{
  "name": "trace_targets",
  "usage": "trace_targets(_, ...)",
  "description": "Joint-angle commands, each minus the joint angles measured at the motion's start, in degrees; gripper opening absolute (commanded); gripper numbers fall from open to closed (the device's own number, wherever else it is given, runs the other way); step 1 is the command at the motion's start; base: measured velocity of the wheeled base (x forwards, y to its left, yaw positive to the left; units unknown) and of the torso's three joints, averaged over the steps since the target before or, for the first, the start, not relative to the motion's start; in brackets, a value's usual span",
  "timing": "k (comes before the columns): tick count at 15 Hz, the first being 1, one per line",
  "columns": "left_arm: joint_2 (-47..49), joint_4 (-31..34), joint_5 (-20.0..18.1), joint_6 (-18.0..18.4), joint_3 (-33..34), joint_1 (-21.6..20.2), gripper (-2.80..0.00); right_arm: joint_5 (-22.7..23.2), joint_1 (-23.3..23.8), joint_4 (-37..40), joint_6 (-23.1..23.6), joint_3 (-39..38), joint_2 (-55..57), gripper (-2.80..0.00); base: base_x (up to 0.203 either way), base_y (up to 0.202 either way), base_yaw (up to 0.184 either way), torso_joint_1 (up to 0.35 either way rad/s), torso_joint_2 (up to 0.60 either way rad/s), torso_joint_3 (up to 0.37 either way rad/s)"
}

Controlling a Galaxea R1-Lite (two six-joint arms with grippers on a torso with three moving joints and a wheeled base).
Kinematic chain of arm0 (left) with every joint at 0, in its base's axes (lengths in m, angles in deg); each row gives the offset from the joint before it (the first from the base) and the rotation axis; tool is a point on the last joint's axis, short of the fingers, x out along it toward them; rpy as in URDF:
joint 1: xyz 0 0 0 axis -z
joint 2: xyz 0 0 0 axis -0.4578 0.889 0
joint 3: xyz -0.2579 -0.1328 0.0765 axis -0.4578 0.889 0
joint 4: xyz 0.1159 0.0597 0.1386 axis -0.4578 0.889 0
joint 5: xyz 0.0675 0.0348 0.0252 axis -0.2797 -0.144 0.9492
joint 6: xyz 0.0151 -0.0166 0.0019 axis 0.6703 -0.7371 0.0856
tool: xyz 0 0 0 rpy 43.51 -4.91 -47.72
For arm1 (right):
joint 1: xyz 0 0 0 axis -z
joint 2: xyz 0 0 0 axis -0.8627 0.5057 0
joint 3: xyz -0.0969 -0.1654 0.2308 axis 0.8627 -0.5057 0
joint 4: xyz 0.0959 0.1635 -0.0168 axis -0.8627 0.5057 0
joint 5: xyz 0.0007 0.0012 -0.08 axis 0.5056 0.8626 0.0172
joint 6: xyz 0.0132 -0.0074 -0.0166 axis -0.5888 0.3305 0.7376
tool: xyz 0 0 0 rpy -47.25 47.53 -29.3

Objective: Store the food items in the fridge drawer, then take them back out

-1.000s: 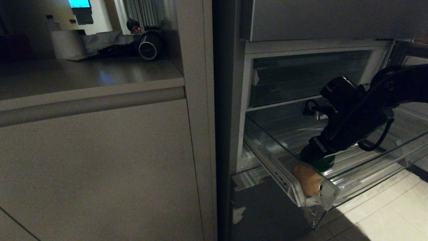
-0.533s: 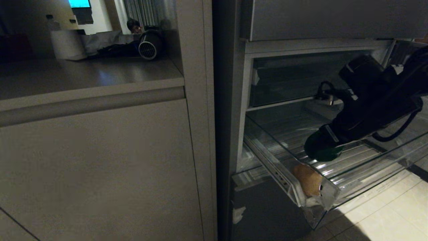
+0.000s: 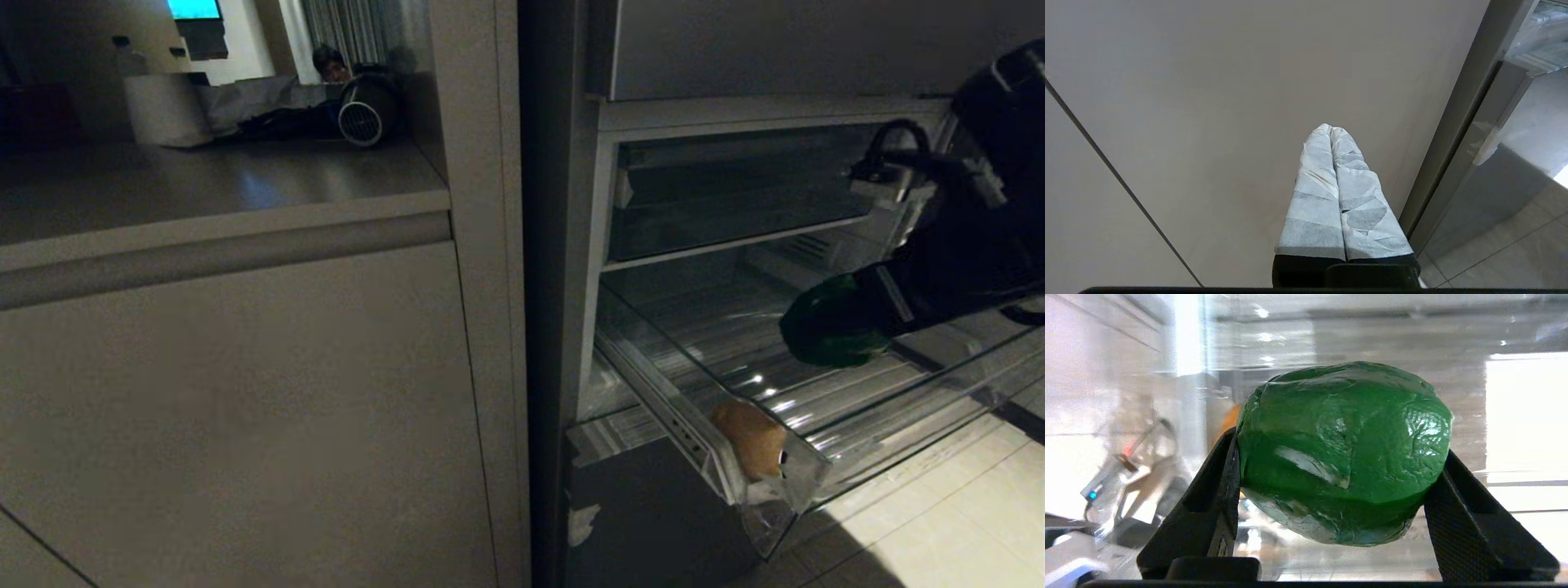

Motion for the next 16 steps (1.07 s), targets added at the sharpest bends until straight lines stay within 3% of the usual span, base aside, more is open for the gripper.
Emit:
trace_targets(1, -0.01, 0.00, 0.01, -0.01, 0.01, 0.00, -2.80, 0.10, -1.89, 0.20, 0.00, -0.96, -6.23, -2.80, 0.000, 0.000, 0.000, 0.000, 0.00, 0.000)
trace_targets(4, 0.08, 0.00, 0.01, -0.01, 0.01, 0.00, -2.80, 1.01, -8.44, -0.59, -0.11, -1.22, -10.44, -2.80, 0.000, 0.000, 0.000, 0.000, 0.00, 0.000)
trace_targets(9, 0.05, 0.00, 0.01, -0.01, 0.01, 0.00, -2.80, 2.08, -23.43, -6.21, -1.32, -5.12, -10.61, -2.80, 0.000, 0.000, 0.000, 0.000, 0.00, 0.000)
trace_targets(16, 0.03, 0.00, 0.01, -0.01, 0.01, 0.00, -2.80, 1.77, -24.10, -24.65, 0.23, -21.21, -17.05, -2.80, 0.000, 0.000, 0.000, 0.035, -0.08, -0.049)
